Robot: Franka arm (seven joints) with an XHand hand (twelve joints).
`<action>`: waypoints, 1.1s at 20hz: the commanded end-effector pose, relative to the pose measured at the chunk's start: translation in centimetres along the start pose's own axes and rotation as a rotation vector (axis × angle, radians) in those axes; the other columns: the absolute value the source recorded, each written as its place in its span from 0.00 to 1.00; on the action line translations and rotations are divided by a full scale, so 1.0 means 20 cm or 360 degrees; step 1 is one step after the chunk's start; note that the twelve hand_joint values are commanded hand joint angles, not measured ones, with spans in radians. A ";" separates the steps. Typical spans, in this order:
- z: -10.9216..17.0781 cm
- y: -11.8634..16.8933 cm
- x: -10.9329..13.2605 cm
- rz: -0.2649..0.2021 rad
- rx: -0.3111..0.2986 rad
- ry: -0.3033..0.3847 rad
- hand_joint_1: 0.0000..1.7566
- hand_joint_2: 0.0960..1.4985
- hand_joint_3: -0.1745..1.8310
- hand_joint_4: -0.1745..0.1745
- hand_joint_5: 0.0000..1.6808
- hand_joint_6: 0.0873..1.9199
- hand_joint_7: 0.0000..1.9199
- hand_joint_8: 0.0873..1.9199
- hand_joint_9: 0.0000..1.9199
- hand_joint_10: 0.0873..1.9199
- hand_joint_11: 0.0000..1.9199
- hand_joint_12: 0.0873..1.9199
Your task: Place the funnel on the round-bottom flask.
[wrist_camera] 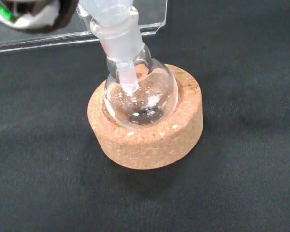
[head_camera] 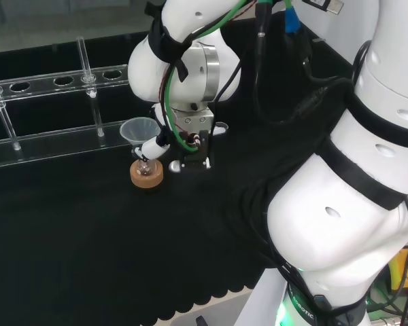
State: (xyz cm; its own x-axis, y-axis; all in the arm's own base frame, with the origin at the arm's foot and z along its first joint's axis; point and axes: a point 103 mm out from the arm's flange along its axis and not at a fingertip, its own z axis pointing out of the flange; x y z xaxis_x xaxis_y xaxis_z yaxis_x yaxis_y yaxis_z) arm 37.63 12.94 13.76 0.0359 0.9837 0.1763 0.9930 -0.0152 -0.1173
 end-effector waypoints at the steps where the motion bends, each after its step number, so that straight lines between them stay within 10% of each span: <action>1: 0.00 0.00 -0.01 -0.0008 0.0013 -0.0007 0.38 0.34 0.38 0.31 0.29 0.17 0.41 0.29 0.33 0.29 0.00 0.77; 16: 0.00 0.01 0.01 -0.0040 0.0125 -0.0041 0.31 0.34 0.28 0.37 0.23 0.00 0.30 0.24 0.21 0.36 0.00 0.70; 22: 0.00 0.03 0.01 -0.0053 0.0281 -0.0053 0.24 0.34 0.18 0.38 0.04 0.00 0.12 0.28 0.07 0.44 0.00 0.63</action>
State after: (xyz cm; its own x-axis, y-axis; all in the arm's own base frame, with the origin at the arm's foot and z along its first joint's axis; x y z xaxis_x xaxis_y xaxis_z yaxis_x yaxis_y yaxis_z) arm 38.18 13.42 14.49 0.0012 0.9861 0.1659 0.9830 0.0293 -0.1812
